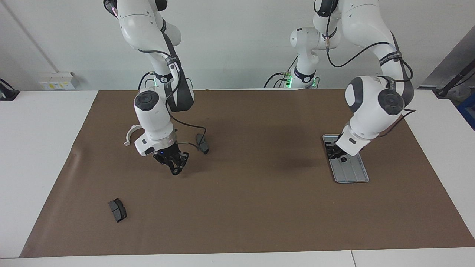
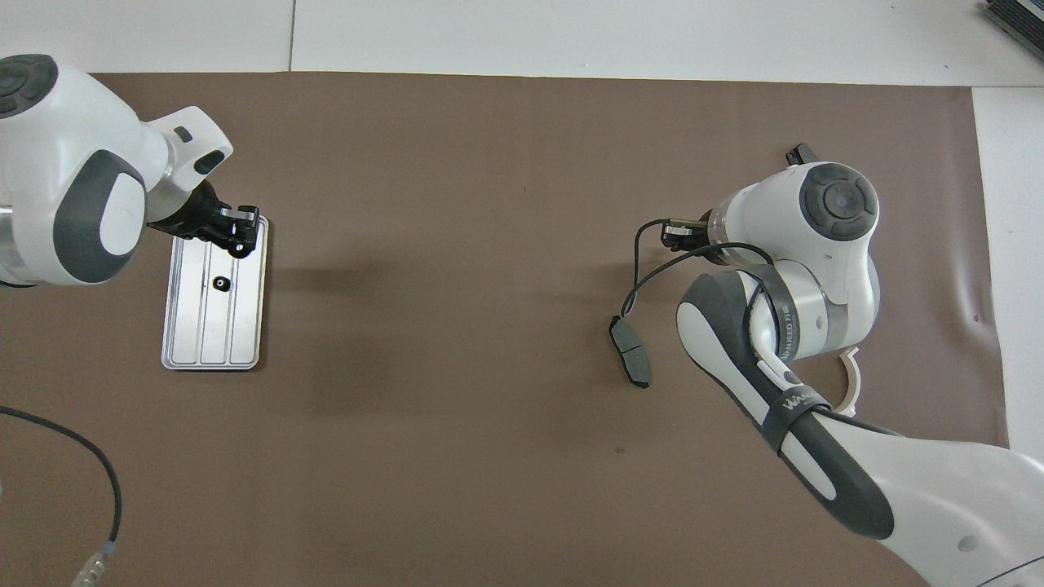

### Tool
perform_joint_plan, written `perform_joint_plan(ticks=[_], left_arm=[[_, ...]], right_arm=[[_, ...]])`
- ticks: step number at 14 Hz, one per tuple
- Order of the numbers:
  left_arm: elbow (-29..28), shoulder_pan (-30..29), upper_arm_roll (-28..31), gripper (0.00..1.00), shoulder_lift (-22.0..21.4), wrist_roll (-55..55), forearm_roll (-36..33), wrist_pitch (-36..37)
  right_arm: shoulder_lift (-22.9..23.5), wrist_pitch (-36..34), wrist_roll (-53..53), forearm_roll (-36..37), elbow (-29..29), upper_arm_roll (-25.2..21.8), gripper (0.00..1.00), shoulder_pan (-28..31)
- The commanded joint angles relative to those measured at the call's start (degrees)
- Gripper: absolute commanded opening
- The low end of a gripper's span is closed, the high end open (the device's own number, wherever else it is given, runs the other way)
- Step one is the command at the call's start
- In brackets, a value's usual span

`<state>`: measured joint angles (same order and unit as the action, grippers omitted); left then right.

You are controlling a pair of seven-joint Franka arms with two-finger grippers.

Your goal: Pick bearing gear from pile to tray

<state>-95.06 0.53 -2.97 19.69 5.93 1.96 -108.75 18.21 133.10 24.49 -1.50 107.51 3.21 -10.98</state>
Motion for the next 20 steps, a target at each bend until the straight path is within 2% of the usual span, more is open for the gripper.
perform_joint_plan(ticks=[1, 2, 6, 7, 9, 11, 13, 15, 18, 19, 20], left_arm=[[-4.69, -3.86, -0.54, 0.13, -2.81, 8.64, 0.85, -1.73], [-5.39, -4.65, -0.46, 0.16, -2.99, 10.67, 0.85, -1.73], [-5.75, -6.94, -0.46, 0.59, -3.34, 16.39, 0.24, -1.64], [-5.75, -7.03, -0.46, 0.64, -3.34, 16.75, 0.24, -1.47], [-5.75, -6.77, -0.46, 0.85, -3.34, 16.66, 0.24, -1.2], [-5.49, -5.9, -0.54, 0.88, -3.26, 15.35, 0.24, -1.72], [-5.31, -2.92, -0.54, 0.87, -3.26, 8.18, 0.24, -2.08], [-5.4, 1.12, -0.54, 0.86, -3.26, 0.0, 0.24, -2.08], [-5.84, 5.08, -0.54, 0.85, -3.26, -8.62, 0.24, -3.65], [-6.54, 5.96, -0.54, 0.85, -3.34, -11.17, 0.24, -4.27], [-7.41, 6.93, -0.54, 0.85, -3.69, -13.2, 0.24, -5.67]], right_arm=[[-0.02, -3.63, 3.45, 0.53, -3.01, 1.8, 0.0, -1.66], [-0.02, -3.64, 3.37, 0.97, -3.1, 1.8, 0.0, -3.07], [0.07, -2.33, 3.54, 0.89, -3.28, 1.89, 0.0, -9.75], [0.33, -1.8, 3.8, 0.63, -3.36, 1.89, 0.0, -11.59], [1.03, 1.09, 7.12, 0.71, -3.63, 1.88, 0.0, -14.84], [3.92, 3.3, 10.21, 0.98, -5.02, 1.8, 0.0, -18.36], [6.47, 3.48, 12.58, 1.85, -6.17, 1.62, 0.0, -21.0], [7.28, 4.18, 14.96, 6.75, -5.39, 1.71, 0.0, -21.36], [7.36, 4.18, 15.23, 8.18, -3.28, 1.62, 0.0, -21.01], [7.28, 4.36, 15.32, 8.71, -2.41, 1.62, 0.06, -20.93], [7.36, 4.53, 15.41, 8.89, -2.05, 1.62, 0.28, -20.92]])
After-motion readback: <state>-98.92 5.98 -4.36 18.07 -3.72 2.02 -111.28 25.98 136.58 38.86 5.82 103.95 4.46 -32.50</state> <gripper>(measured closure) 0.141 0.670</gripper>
